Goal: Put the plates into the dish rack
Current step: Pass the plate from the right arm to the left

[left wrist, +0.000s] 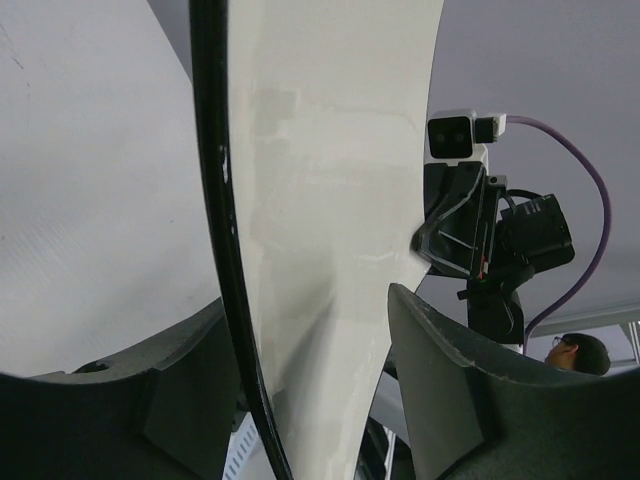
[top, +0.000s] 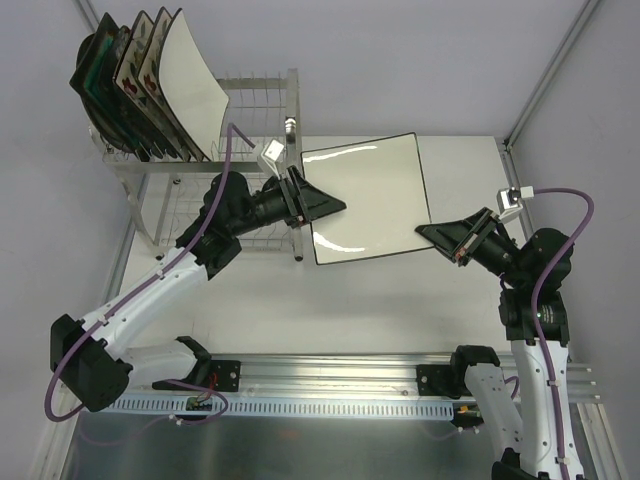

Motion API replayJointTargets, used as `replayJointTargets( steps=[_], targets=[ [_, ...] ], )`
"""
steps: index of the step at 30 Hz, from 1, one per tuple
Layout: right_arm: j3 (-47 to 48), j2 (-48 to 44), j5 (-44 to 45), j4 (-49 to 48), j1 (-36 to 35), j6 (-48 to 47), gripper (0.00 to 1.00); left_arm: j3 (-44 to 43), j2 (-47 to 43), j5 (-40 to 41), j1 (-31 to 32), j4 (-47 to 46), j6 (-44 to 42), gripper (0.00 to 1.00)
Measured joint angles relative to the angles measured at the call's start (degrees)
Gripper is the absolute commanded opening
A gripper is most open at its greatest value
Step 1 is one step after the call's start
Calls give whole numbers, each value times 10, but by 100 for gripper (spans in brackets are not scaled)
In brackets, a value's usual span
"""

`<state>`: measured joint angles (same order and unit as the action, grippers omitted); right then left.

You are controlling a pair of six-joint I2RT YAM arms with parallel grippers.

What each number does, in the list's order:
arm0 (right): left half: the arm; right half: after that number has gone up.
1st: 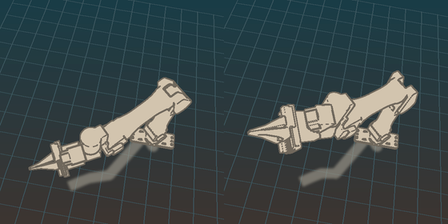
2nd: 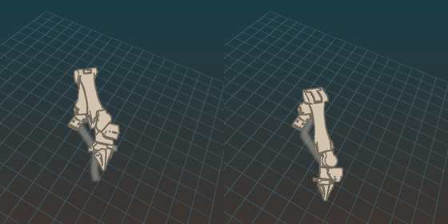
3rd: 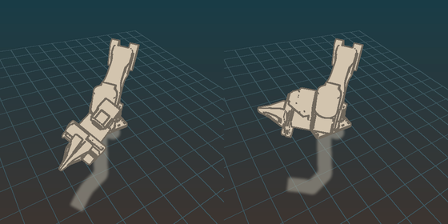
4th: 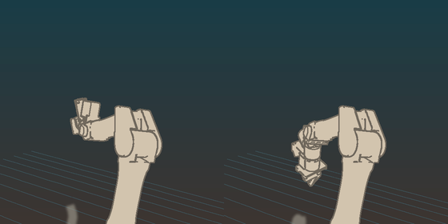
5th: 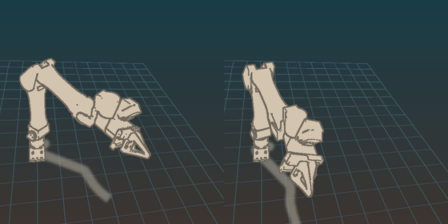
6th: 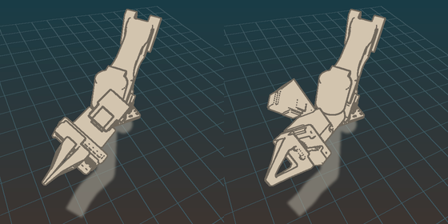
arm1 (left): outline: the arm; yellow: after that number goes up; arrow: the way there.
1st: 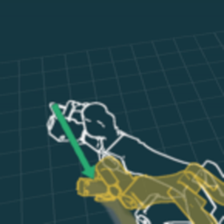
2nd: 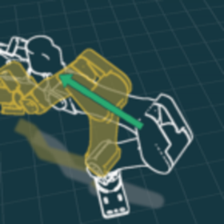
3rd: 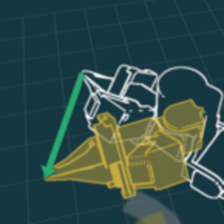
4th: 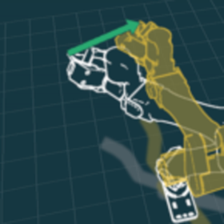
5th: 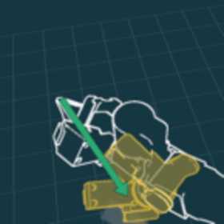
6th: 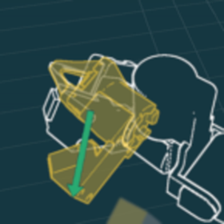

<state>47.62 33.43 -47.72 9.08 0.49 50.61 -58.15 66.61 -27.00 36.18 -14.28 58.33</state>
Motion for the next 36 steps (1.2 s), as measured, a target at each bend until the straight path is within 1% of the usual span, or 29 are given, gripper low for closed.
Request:
replayJointTargets(
  steps=[1, 4, 6, 7, 13, 14, 18, 20, 22, 24, 25, 27, 28, 30, 31, 34, 35, 36],
  targets=[
    [0, 0, 0, 0, 0, 0, 1, 2, -1, 0, 0, 0, 2, 50],
    [0, 0, -1, -1, 0, 0, 1, 5, -5, -1, 3, 0, 6, 45],
    [0, 0, -2, -2, 0, 0, 1, 6, -6, -2, 3, 0, 8, 40],
    [0, 0, -2, -2, 0, 0, 1, 6, -7, -2, 3, 0, 9, 33],
    [1, 0, -5, -3, 0, -1, 1, 9, -12, 0, 2, 1, 11, 22],
    [1, 0, -6, -2, 0, -2, 1, 9, -13, 0, 2, 0, 12, 15],
    [1, 0, -5, 9, -3, -8, 1, 9, -23, 0, 2, -6, 25, 3],
    [8, -1, -5, 17, -5, -16, 1, 10, -29, 0, 2, -2, 24, 0],
    [17, -1, -4, 29, -6, -30, 1, 10, -32, 0, 3, -1, 23, 0],
    [26, -1, -3, 48, -7, -45, 4, 10, -37, -1, 3, 2, 21, 0],
    [30, -2, -3, 58, -8, -54, 11, 10, -39, 0, 5, 4, 18, 0],
    [36, -5, -2, 75, -9, -68, 20, 10, -44, 0, 6, 8, 11, 0],
    [38, -6, -1, 85, -9, -80, 31, 10, -47, 0, 8, 9, 7, 0],
    [42, -7, 2, 111, -11, -104, 41, 10, -54, 4, 10, 10, -4, 0],
    [45, -7, 5, 124, -11, -117, 52, 10, -58, 5, 10, 15, -9, 0],
    [59, -4, 11, 152, -11, -149, 64, 10, -66, 12, 9, 29, -38, 0],
    [66, -3, 12, 160, -11, -159, 71, 10, -66, 14, 9, 37, -44, 0],
    [73, -3, 13, 168, -11, -169, 73, 10, -67, 17, 9, 43, -51, 0]
  ],
)
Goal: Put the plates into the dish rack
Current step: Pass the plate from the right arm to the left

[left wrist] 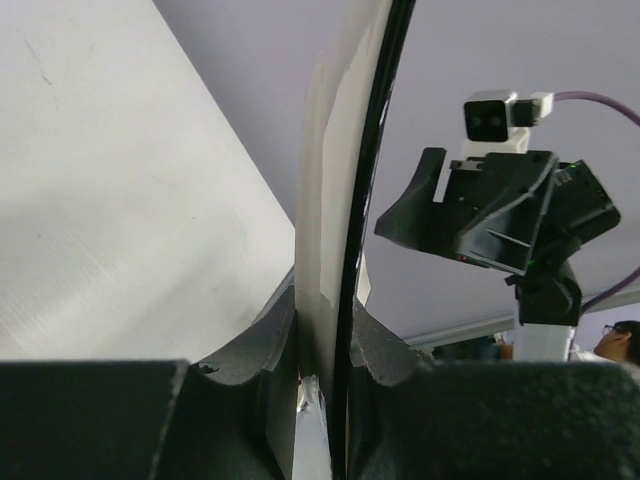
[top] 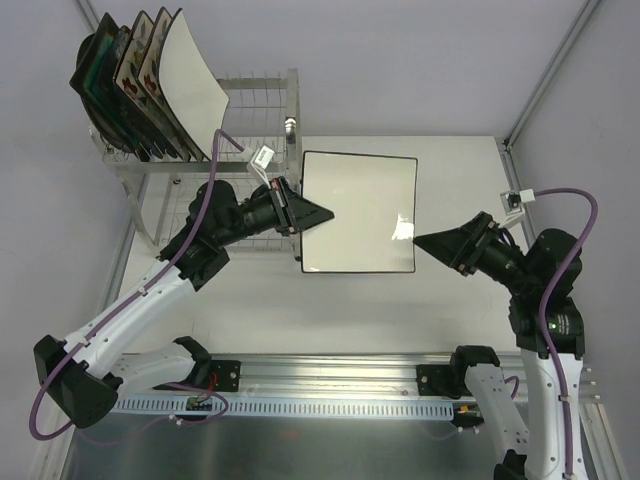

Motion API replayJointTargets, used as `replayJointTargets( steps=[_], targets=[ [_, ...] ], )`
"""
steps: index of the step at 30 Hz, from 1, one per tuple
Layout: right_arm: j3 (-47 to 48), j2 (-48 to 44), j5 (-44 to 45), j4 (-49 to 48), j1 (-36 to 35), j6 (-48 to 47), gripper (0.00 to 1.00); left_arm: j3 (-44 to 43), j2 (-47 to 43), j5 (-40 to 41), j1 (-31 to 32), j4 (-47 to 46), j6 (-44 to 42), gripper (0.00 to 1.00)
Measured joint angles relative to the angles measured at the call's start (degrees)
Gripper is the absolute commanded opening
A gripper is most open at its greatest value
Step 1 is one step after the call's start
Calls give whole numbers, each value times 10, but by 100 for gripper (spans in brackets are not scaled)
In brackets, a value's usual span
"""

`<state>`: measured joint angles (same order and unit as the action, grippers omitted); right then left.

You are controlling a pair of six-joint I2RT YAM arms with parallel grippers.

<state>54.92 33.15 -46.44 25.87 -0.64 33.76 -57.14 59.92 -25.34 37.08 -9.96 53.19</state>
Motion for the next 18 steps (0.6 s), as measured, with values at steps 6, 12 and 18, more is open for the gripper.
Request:
replayJointTargets(
  steps=[6, 12, 18],
  targets=[
    [24, 2, 12, 43, 0, -51, 92, 0, -1, 17, 0, 26, -34, 0],
    [58, 11, 54, 120, 0, -115, 99, -8, -6, 38, 0, 49, -82, 0],
    [100, 12, 122, 182, 0, -172, 99, -55, -15, 67, 0, 87, -151, 0]
  ],
)
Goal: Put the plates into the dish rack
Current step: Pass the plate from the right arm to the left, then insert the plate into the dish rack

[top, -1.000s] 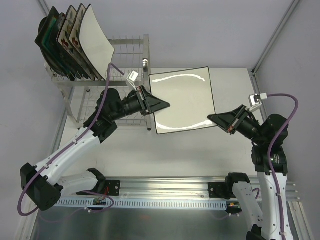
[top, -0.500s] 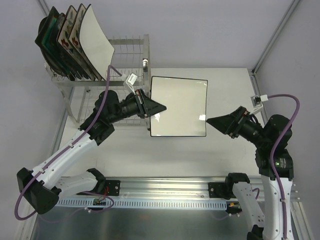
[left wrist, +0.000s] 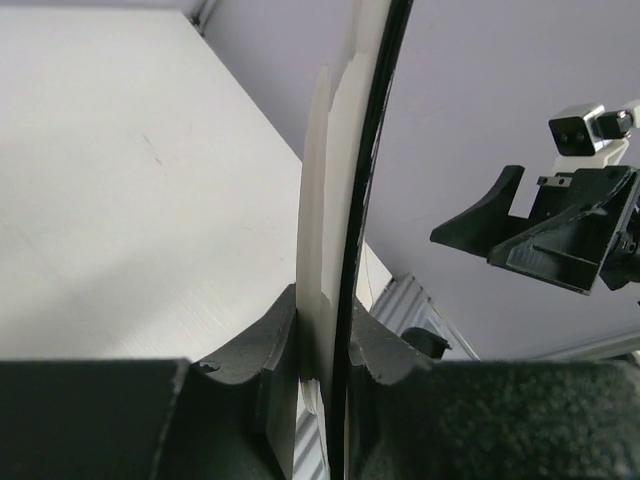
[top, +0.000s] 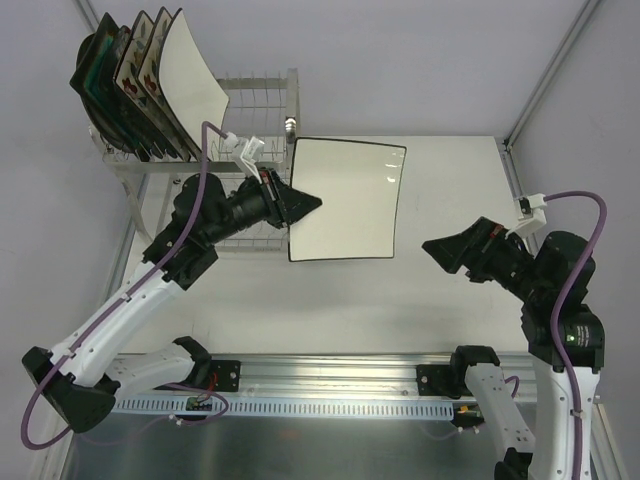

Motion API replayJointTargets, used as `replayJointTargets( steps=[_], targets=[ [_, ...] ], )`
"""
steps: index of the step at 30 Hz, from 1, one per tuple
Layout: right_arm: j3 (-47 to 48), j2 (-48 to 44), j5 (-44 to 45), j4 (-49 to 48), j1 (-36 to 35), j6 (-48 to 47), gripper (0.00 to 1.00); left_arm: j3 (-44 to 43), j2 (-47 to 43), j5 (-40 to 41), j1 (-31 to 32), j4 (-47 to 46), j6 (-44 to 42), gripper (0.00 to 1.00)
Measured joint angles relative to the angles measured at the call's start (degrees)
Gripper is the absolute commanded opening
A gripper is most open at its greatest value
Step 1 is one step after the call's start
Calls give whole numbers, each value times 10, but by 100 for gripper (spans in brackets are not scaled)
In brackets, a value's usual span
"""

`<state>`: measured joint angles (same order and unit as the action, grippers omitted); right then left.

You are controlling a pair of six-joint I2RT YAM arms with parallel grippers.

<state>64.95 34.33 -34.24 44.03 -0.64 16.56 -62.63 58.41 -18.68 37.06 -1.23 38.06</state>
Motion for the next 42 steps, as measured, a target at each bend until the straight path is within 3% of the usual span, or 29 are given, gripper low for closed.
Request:
replayJointTargets(
  steps=[8, 20, 34, 42],
  targets=[
    [12, 0, 74, 53, 0, -51, 99, -99, -9, 49, 0, 21, -91, 0],
    [12, 0, 83, 64, 0, -70, 100, -265, 43, 119, 0, 12, -203, 0],
    [12, 13, 83, 68, 0, -86, 100, -272, 89, 260, -12, -106, -398, 0],
    [13, 32, 83, 68, 0, -97, 100, -272, 90, 296, -78, -198, -442, 0]
  ],
)
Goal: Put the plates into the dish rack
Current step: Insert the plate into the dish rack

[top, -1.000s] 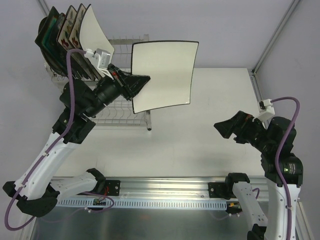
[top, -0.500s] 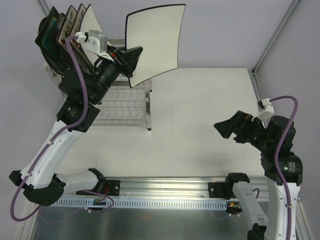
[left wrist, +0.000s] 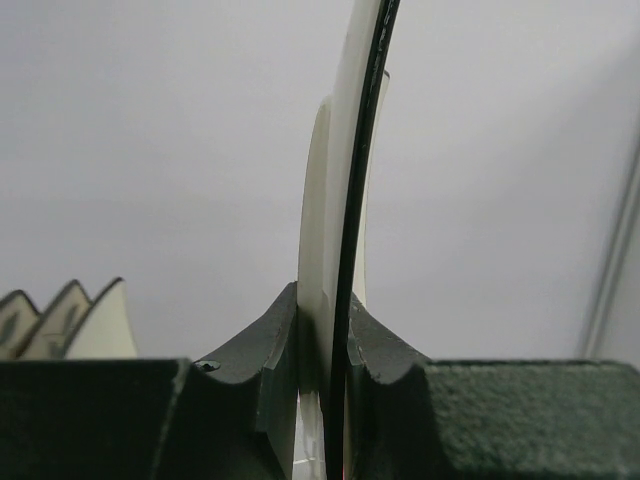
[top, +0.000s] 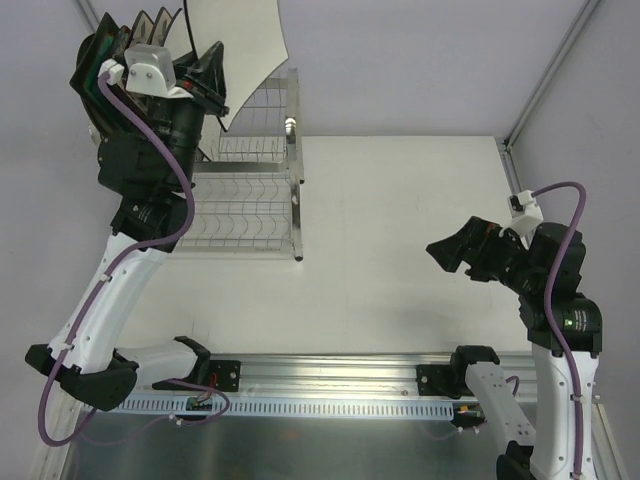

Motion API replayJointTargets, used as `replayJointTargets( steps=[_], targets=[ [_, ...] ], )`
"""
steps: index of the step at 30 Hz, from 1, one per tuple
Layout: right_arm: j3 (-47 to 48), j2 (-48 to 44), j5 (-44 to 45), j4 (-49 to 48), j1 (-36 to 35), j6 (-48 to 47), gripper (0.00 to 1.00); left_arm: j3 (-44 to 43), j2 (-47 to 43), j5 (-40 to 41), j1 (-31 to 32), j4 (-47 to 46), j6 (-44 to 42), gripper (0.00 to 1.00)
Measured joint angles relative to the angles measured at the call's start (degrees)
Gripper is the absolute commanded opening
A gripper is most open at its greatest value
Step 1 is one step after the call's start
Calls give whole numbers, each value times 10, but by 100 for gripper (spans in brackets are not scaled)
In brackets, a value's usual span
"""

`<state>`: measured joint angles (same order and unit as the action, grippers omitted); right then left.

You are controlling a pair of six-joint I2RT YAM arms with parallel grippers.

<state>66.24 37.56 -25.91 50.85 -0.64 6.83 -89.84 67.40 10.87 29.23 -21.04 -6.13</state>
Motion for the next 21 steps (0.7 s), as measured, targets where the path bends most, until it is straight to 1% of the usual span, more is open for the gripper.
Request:
replayJointTargets(
  steps=[4, 7, 15, 21],
  targets=[
    [0, 9, 0, 0, 0, -5, 100, 5, 1, 23, -40, -37, -7, 0],
    [1, 14, 0, 0, 0, -9, 100, 17, 3, 47, -55, -72, -17, 0],
    [1, 24, 0, 0, 0, -16, 100, 60, 38, 76, -57, -158, -68, 0],
    [1, 33, 0, 0, 0, -19, 100, 78, 73, 97, -57, -174, -110, 0]
  ],
)
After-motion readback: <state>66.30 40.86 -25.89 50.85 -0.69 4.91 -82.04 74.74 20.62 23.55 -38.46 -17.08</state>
